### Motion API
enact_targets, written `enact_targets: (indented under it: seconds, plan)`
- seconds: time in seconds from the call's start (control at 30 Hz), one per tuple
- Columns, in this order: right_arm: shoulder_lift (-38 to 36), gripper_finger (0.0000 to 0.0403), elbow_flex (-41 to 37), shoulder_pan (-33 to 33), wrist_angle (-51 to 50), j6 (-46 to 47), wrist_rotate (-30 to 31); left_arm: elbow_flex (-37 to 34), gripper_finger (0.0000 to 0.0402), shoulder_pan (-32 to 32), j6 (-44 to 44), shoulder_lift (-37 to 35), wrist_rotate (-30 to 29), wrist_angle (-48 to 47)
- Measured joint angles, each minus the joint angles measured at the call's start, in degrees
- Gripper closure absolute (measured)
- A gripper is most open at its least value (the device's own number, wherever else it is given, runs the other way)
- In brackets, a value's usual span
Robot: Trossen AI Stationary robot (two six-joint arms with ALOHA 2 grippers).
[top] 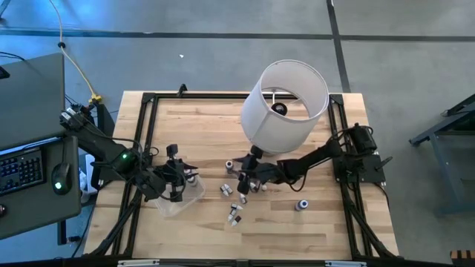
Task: Pick & Place food coloring
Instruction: Put the black food coloring bottle into the transparent bin
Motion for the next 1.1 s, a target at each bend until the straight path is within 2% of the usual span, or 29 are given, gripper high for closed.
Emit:
enact_targets:
  seconds: [0.1, 0.3, 0.63, 0.9, 1.1]
  plan:
    - [0.00, 0.0211, 0.00, -1.42, 0.34, 0.14, 0.17, 0.00, 0.0325, 0.00, 0.06, 0.00, 0.00, -0.06]
    - [0.00, 0.0211, 0.00, -4.51, 1.33, 4.84, -8.95, 0.00, 0.0325, 0.00, 0.24, 0.00, 0.00, -0.39]
    - [0.66, 0.0211, 0.00, -4.81, 0.50, 3.89, -9.39, 0.00, 0.0325, 0.00, 2.03, 0.00, -0.02, -0.39]
    - [3.39, 0.0211, 0.09, -4.81, 4.59, 1.41, -10.14, 0.04, 0.0325, 0.00, 2.15, 0.00, -0.12, -0.39]
    - [3.50, 0.0251, 0.07, -4.81, 5.62, -1.69, -9.70, 0.04, 0.0325, 0.00, 2.15, 0.00, -0.09, -0.39]
